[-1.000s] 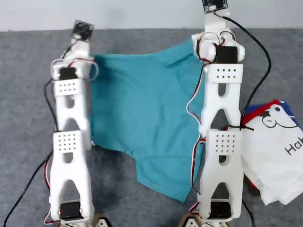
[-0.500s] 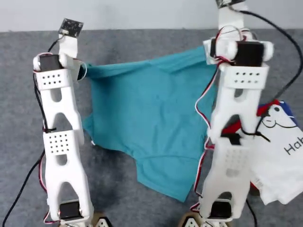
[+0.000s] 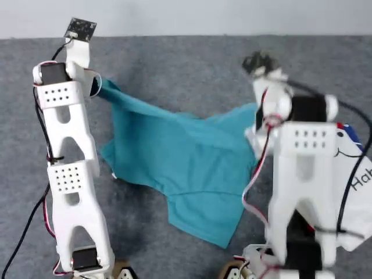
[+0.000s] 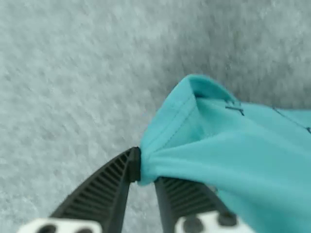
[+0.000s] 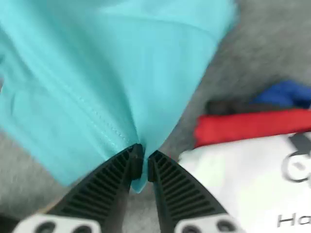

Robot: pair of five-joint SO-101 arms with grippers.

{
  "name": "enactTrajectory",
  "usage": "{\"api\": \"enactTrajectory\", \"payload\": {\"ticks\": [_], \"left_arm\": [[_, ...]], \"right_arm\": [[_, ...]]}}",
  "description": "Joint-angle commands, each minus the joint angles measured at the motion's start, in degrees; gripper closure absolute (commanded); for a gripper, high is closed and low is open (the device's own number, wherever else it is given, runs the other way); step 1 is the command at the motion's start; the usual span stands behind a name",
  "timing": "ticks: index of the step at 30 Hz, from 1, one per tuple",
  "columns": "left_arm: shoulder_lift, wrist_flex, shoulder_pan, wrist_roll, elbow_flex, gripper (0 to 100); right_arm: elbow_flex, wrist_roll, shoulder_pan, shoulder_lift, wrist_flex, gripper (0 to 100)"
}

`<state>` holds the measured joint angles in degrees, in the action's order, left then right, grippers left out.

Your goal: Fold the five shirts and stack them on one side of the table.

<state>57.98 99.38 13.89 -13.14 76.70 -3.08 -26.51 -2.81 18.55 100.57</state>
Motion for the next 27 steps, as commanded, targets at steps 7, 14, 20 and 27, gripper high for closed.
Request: {"api": "enactTrajectory", "payload": {"ticks": [7, 14, 20, 27], "left_arm": [[-19.96, 1.23, 2.2, -0.09, -34.86, 99], [-31.47, 1.23, 3.08, -0.79, -51.12, 99], [-38.51, 1.23, 3.16, -3.52, -60.97, 99], [-42.64, 1.23, 3.16, -3.6, -67.65, 99]], "right_arm": [[-16.7, -4.13, -3.12, 14.81, 2.15, 98.9], [-26.29, -7.65, -4.88, 21.23, 2.33, 98.9], [-35.87, -9.76, -4.88, 29.05, 2.42, 98.9], [-37.98, -11.69, -4.97, 32.92, 2.33, 98.9]]}}
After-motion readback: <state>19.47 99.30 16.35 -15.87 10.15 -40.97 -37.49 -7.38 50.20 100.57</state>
